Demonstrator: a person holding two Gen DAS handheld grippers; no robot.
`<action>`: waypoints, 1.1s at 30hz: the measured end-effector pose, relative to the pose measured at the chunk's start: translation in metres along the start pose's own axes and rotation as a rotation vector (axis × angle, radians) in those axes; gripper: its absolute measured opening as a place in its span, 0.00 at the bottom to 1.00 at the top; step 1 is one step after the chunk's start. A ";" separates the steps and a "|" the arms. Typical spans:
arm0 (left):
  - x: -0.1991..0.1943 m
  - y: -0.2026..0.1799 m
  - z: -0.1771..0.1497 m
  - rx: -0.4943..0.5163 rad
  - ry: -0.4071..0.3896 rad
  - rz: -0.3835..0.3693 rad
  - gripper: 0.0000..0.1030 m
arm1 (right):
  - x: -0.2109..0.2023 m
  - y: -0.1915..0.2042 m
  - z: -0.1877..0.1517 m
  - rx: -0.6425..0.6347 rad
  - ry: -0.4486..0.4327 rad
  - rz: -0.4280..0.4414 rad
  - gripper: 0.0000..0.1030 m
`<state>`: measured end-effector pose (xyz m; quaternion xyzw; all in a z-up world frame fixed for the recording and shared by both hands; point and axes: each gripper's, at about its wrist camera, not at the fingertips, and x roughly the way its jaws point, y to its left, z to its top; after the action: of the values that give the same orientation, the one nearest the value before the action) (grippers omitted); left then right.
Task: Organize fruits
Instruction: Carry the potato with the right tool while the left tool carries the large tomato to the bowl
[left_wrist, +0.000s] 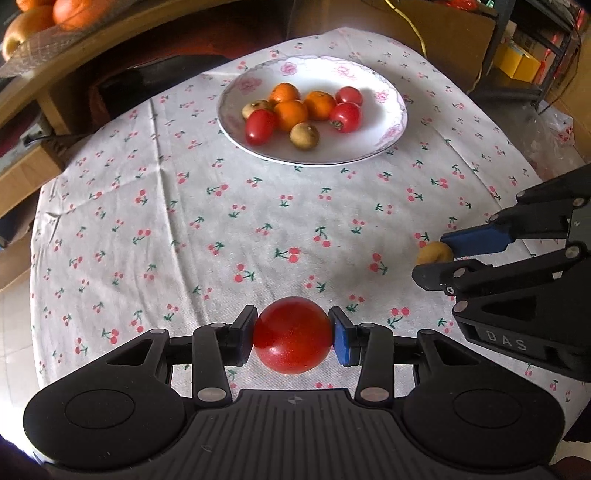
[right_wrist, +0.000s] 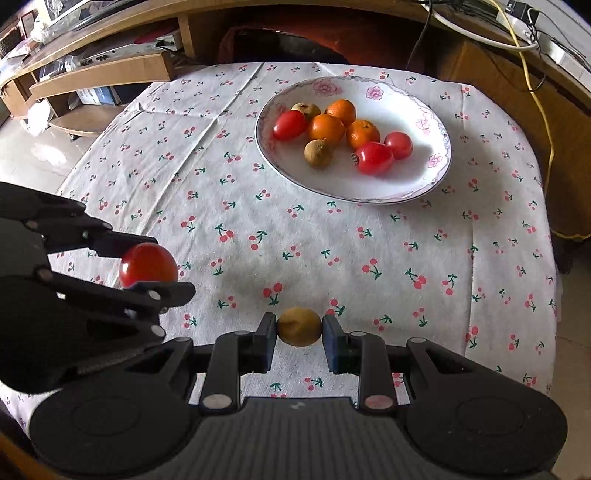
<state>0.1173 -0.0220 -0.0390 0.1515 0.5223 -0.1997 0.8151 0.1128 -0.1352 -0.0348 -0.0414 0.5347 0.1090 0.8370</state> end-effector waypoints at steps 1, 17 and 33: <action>0.000 -0.001 0.001 0.000 -0.001 0.000 0.49 | 0.000 -0.001 0.000 0.000 -0.001 -0.003 0.28; -0.010 -0.001 0.036 -0.039 -0.053 0.002 0.49 | -0.016 -0.027 0.019 0.044 -0.034 -0.018 0.28; -0.007 -0.005 0.080 -0.053 -0.087 -0.003 0.49 | -0.017 -0.049 0.052 0.075 -0.068 -0.035 0.28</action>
<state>0.1756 -0.0621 0.0001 0.1203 0.4916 -0.1937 0.8404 0.1631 -0.1753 0.0005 -0.0157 0.5088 0.0753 0.8574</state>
